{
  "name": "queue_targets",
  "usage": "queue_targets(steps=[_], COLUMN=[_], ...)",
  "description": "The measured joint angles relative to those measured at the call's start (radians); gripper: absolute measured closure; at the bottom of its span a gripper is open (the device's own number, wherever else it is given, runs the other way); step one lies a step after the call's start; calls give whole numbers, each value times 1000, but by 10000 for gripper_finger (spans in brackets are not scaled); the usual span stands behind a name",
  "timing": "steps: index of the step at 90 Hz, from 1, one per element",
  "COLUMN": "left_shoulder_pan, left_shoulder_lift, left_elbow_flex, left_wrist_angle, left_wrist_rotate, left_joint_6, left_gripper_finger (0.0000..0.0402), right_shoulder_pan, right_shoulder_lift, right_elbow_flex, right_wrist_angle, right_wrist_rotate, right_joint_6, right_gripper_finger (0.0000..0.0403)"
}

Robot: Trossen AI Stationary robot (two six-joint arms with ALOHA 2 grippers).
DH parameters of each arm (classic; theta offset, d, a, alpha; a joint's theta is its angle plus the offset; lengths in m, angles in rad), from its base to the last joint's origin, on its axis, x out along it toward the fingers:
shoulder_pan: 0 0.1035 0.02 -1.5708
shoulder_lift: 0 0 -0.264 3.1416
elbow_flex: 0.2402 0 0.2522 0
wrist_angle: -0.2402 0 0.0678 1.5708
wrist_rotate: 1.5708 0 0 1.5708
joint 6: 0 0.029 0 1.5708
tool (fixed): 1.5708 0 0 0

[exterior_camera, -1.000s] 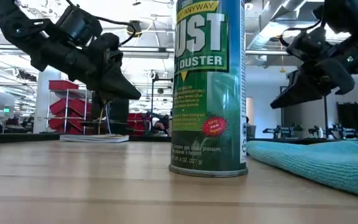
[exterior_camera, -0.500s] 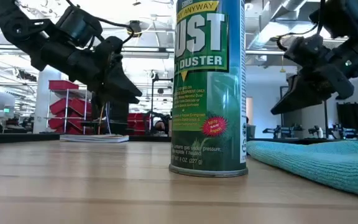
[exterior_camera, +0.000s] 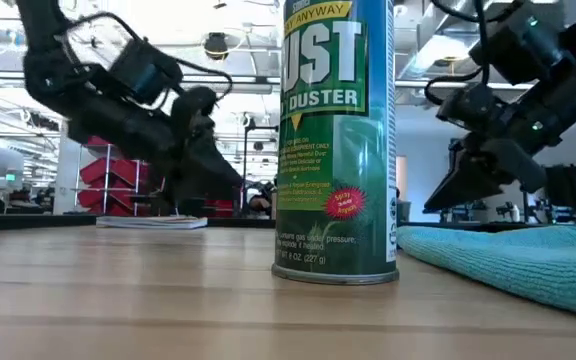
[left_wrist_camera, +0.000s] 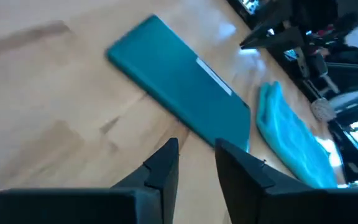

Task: Apply microfiber cloth
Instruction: Spray the back of the green tablet using the white spray bottle

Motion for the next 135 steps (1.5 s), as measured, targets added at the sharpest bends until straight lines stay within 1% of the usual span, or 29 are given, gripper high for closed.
queue_targets(steps=[7, 17, 33, 46, 50, 60, 74, 85, 97, 117, 126, 135], left_shoulder_pan=[0, 0, 0, 0, 0, 0, 0, 0, 0, 1, 1, 1], left_shoulder_lift=[58, 110, 126, 127, 127, 127, 127, 126, 126, 123, 121, 121], left_elbow_flex=[21, 39, 61, 84, 88, 89, 89, 89, 89, 92, 93, 93], left_wrist_angle=[33, 60, 59, 57, 52, 52, 50, 43, -4, 12, -2, -18], left_wrist_rotate=[22, 43, 60, 63, 63, 63, 63, 63, 62, 54, 57, 60], left_joint_6=[-15, -54, -79, -36, -16, 15, 69, 68, -41, -288, -397, -464], left_gripper_finger=[315, 315, 315, 315, 315, 315, 315, 315, 315, 315, 315, 315], right_shoulder_pan=[0, -1, -15, -35, -43, -74, -151, -210, -235, -227, -219, -202], right_shoulder_lift=[9, 13, 12, 12, 12, 12, 19, 53, 110, 196, 227, 266], right_elbow_flex=[12, 13, 14, 14, 14, 13, 14, 14, 13, 15, 46, 87], right_wrist_angle=[-20, -16, -11, -7, -2, 46, 101, 140, 159, 233, 220, 195], right_wrist_rotate=[0, 2, 13, 9, -20, -139, -266, -355, -365, -366, -367, -367], right_joint_6=[-3, -3, 0, -25, -44, -86, -90, -90, -89, -90, -94, -102], right_gripper_finger=[403, 403, 403, 403, 403, 403, 403, 403, 403, 403, 403, 403])
